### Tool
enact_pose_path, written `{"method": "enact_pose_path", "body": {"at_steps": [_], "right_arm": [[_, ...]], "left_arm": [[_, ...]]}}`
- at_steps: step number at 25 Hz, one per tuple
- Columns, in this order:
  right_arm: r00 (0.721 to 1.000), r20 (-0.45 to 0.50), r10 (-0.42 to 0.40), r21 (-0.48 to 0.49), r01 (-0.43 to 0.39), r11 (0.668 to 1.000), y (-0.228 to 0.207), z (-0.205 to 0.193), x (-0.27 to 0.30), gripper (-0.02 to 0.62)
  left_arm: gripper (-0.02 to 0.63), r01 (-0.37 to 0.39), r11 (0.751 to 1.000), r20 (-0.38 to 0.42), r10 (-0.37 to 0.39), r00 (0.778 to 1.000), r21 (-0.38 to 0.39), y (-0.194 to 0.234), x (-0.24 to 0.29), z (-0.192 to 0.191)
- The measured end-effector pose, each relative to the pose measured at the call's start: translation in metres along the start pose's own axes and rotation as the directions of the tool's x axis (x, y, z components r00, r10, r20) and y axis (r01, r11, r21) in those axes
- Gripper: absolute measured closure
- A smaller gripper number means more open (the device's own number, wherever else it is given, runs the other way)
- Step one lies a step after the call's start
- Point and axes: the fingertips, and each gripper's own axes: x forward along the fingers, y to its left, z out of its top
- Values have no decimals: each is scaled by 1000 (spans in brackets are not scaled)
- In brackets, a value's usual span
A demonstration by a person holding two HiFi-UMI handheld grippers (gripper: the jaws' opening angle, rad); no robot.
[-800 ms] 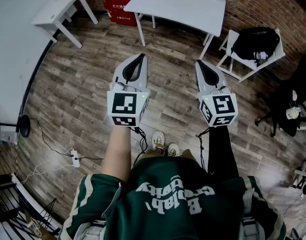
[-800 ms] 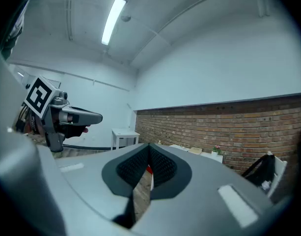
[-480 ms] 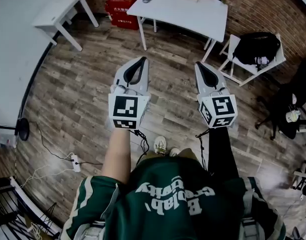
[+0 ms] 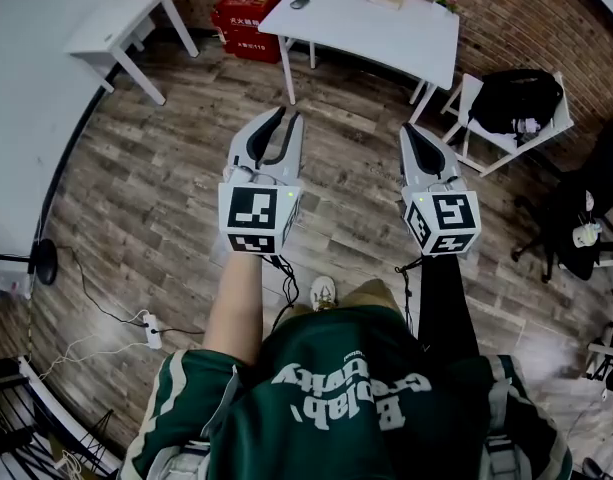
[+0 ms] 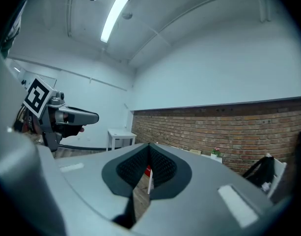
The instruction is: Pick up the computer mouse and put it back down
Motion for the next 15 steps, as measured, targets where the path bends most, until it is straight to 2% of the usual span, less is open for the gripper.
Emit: {"method": "enact_pose_path", "body": {"at_steps": [5, 15], "right_arm": [[1000, -3, -28, -11, 28, 1000, -9, 1, -3, 581], [998, 9, -61, 2, 61, 998, -47, -7, 19, 581]], "left_arm": [[456, 18, 1000, 15, -18, 1000, -13, 1, 7, 3], [443, 31, 999, 43, -30, 999, -22, 1, 51, 6]]}}
